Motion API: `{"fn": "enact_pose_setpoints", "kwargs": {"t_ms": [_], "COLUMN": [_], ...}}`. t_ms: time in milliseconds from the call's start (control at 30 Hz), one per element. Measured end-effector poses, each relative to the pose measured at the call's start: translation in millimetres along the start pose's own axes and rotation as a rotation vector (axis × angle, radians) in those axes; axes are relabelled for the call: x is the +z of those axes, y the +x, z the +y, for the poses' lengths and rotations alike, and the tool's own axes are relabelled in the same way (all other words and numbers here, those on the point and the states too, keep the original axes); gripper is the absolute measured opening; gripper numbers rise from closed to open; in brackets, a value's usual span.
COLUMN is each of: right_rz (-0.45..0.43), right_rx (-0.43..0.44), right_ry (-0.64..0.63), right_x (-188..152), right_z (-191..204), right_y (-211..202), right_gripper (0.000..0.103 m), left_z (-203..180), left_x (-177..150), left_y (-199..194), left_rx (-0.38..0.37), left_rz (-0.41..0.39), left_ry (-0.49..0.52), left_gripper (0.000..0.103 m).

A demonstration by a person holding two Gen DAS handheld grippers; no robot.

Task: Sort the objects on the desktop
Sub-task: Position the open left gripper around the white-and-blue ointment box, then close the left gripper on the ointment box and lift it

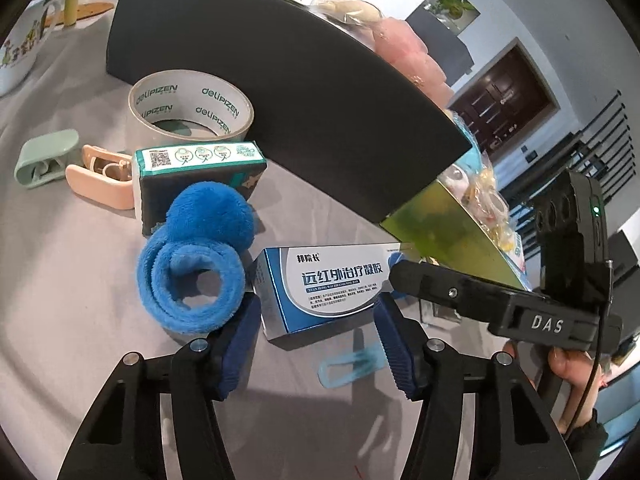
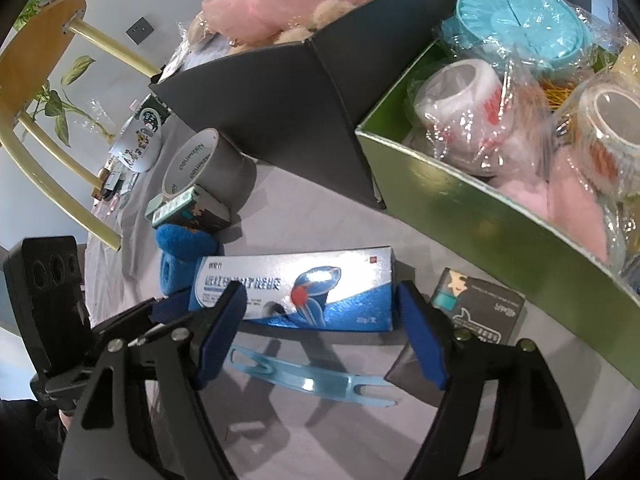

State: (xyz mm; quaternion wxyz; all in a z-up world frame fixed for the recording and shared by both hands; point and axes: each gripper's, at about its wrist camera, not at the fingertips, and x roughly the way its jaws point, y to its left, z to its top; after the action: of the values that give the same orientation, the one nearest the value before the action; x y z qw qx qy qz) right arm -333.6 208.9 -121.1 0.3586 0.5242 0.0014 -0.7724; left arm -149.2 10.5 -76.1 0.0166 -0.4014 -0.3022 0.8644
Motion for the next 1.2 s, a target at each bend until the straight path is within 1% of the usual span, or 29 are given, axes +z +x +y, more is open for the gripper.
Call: {"fn": "enact_pose_setpoints", "kwargs": {"t_ms": [33, 133, 233, 300, 433, 567, 767, 867, 967, 1200], "right_rz": [-0.003, -0.005, -0.001, 0.002, 0.0, -0.009, -0.013, -0.022, -0.047, -0.115], "right_rx": [-0.01, -0.014, -0.02, -0.03, -0.052, -0.089, -0.095, -0.091, -0.08, -0.095], "right_ry": [-0.004, -0.008, -0.012, -0.015, -0.018, -0.023, -0.014, -0.013, -0.019, -0.03], "right_x": [-0.4, -0.9, -1.1, -0.9, -0.6, 1.1, 1.9, 2.0, 3.1, 5.7], "right_z": [-0.4, -1.3, -1.8, -1.2, -1.5, -1.6, -5.1, -4.2, -0.2, 7.3], "right_y": [-0.2, -0.7, -0.9, 0.0, 0.6, 1.4, -0.6, -3.6, -15.2, -44.3], "right_gripper": [0.069, 0.068, 0.068, 0.068, 0.066, 0.063, 0.061, 0.061, 0.061, 0.061], "left_z": [-5.4, -3.2, -4.9, -8.7, -11.1, -10.1, -9.5, -12.3, -16.2, -34.6], "left_x": [3.1, 3.5, 7.2, 9.6, 10.1, 12.0, 13.6, 16.1, 20.5, 26.5], "left_y": [6.0, 5.9, 9.6, 12.6, 15.0, 16.2, 15.0, 10.3, 1.5, -11.2], "left_rx": [0.006, 0.014, 0.041, 0.067, 0.101, 0.101, 0.089, 0.078, 0.063, 0.048], "left_rz": [-0.001, -0.009, -0.022, -0.031, -0.055, -0.058, -0.044, -0.058, -0.078, -0.108], "left_ry": [0.002, -0.011, -0.013, 0.003, 0.034, 0.046, 0.049, 0.055, 0.067, 0.119], "left_gripper": [0.06, 0.06, 0.06, 0.06, 0.056, 0.056, 0.056, 0.056, 0.056, 0.056]}}
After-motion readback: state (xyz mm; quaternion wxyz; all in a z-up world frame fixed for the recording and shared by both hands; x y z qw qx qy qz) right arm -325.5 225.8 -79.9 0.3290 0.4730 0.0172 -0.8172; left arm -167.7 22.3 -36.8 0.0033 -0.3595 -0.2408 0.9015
